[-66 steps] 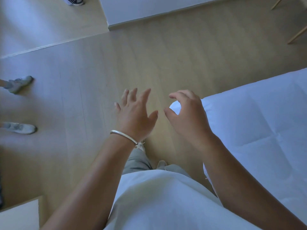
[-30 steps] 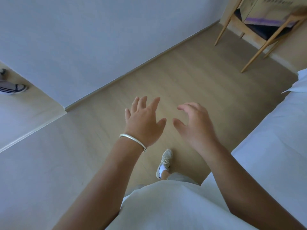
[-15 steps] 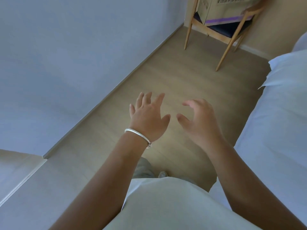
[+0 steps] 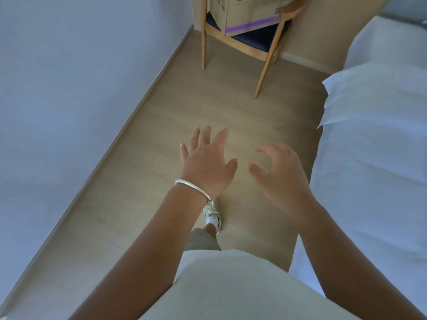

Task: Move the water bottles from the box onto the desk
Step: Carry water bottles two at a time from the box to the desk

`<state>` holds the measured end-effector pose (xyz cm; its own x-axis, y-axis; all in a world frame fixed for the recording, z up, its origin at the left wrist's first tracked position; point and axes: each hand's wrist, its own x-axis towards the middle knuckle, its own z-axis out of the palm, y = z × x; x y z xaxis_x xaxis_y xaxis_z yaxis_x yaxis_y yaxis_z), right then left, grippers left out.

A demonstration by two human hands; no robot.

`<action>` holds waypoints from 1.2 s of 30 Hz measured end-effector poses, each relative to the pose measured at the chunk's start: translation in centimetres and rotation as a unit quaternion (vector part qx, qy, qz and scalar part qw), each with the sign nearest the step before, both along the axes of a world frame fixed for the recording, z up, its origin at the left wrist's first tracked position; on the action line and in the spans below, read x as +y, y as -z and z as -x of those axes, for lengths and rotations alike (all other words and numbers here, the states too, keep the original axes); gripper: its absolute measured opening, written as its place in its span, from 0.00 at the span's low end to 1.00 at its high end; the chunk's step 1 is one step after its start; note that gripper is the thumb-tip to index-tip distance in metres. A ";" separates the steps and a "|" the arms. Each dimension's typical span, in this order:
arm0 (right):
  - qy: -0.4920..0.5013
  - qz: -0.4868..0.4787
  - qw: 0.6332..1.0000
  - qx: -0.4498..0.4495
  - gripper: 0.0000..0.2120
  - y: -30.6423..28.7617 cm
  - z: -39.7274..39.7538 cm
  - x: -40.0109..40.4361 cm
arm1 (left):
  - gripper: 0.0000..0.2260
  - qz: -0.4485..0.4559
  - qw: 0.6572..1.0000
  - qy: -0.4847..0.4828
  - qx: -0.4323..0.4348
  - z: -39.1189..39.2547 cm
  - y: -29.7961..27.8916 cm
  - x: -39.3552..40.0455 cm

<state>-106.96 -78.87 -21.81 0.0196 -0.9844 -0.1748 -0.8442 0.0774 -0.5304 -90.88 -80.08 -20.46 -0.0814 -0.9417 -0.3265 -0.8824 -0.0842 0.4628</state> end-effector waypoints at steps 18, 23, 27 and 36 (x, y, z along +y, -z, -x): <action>0.022 -0.005 0.999 0.045 0.20 -1.2 -0.3 -30.2 | 0.29 -0.002 1.000 0.023 0.018 -0.6 -0.7 -31.0; 0.027 -0.003 1.000 0.013 0.20 0.0 1.4 -39.5 | 0.29 -0.002 1.000 0.029 0.011 1.2 -0.2 -39.8; 0.029 -0.001 1.000 0.003 0.23 0.2 3.4 -49.0 | 0.29 -0.003 0.999 0.034 -0.009 3.3 -0.6 -48.3; 0.025 0.042 0.999 -0.019 0.21 -2.4 7.3 -65.5 | 0.30 0.025 0.998 0.049 -0.008 7.6 -2.7 -64.2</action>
